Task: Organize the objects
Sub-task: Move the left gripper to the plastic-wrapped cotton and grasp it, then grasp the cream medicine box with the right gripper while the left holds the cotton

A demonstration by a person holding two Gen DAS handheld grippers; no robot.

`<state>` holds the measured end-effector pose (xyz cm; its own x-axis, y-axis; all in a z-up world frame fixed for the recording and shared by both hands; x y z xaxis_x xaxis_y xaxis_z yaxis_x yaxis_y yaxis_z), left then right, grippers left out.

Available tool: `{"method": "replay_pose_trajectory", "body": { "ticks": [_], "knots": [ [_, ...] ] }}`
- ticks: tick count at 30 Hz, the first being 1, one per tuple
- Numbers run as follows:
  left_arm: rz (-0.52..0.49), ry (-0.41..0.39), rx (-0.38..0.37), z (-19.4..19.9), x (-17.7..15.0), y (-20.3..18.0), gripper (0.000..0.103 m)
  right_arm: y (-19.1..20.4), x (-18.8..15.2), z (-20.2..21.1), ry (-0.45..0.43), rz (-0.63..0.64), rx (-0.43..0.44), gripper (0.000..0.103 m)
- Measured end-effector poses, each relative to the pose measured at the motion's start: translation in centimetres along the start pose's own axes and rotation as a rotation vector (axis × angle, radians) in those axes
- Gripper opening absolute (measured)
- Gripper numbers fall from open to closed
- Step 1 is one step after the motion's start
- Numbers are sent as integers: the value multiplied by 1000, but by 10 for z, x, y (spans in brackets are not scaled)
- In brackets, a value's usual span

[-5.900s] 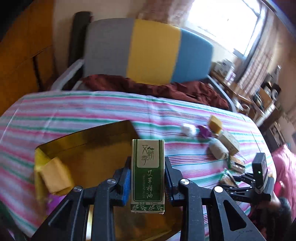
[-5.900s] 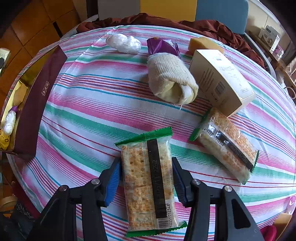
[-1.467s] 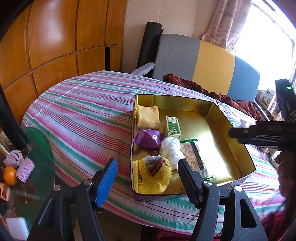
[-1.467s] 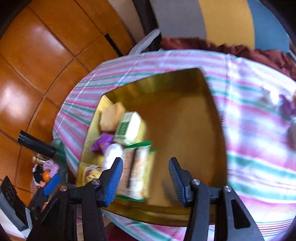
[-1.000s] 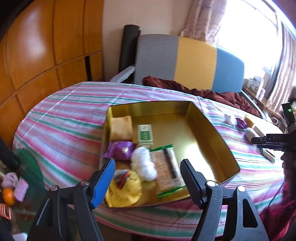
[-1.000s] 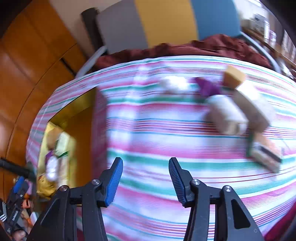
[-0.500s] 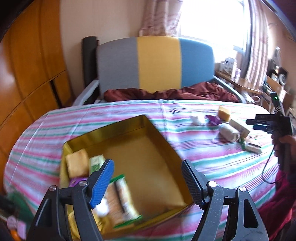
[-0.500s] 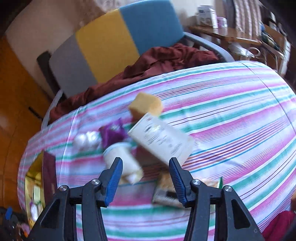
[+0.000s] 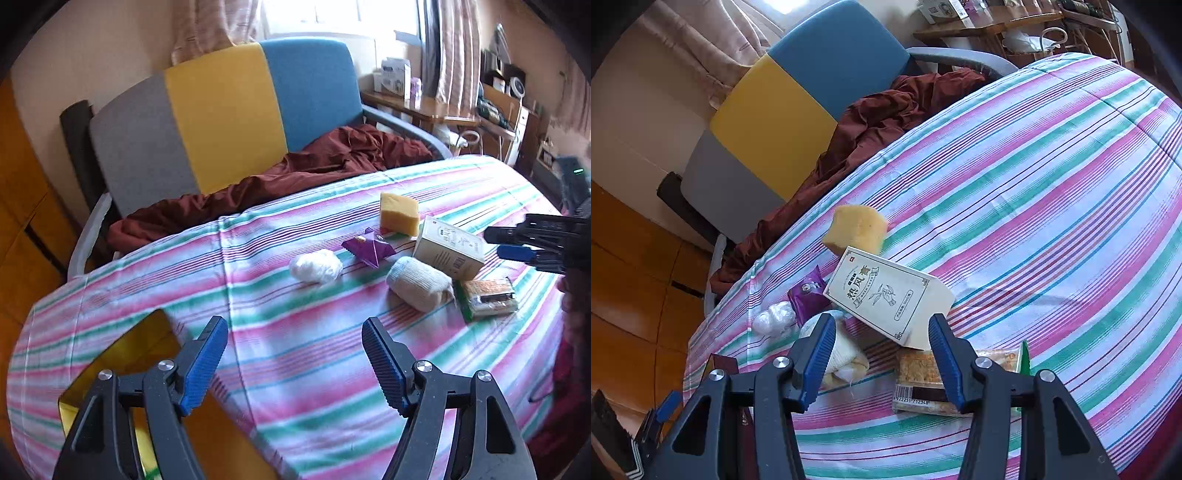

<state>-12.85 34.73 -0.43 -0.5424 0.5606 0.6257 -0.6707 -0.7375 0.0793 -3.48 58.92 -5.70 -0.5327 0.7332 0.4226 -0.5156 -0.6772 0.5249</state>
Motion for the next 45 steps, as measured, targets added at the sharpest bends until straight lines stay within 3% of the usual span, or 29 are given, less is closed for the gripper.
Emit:
{"method": "replay_pose_trajectory", "body": {
  "ticks": [11,21,24,34,45],
  "knots": [
    [-110,134,-5,-110,44,-15,76,6,-4,-1,36,5,72,53],
    [-140,169,-34,-157,54,-23,75,-1,-2,2,26,-31,88,53],
    [-89,223,-71,-172,49,-23,40,-3,-1,0,27,-35,74,53],
    [57,234,-68,-128,13,-17,36,-12,3,-4,21,-56,17,53],
    [82,198,-172,-32,-71,-80,36,-17,3,-7,20,-49,-53,53]
  ]
}}
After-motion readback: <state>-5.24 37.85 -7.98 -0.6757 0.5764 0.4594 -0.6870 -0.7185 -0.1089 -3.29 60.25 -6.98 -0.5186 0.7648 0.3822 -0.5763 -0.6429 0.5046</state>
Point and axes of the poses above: each gripper's, at about its wrist camera, not at the fingertips, and z roughly against the way its jaws point, y to its left, x to its top, the point moved 2 cm from there along -z, roughly the way its jaws point, and after that the axes turned 4 degrees about z, right-handed, at the moved point
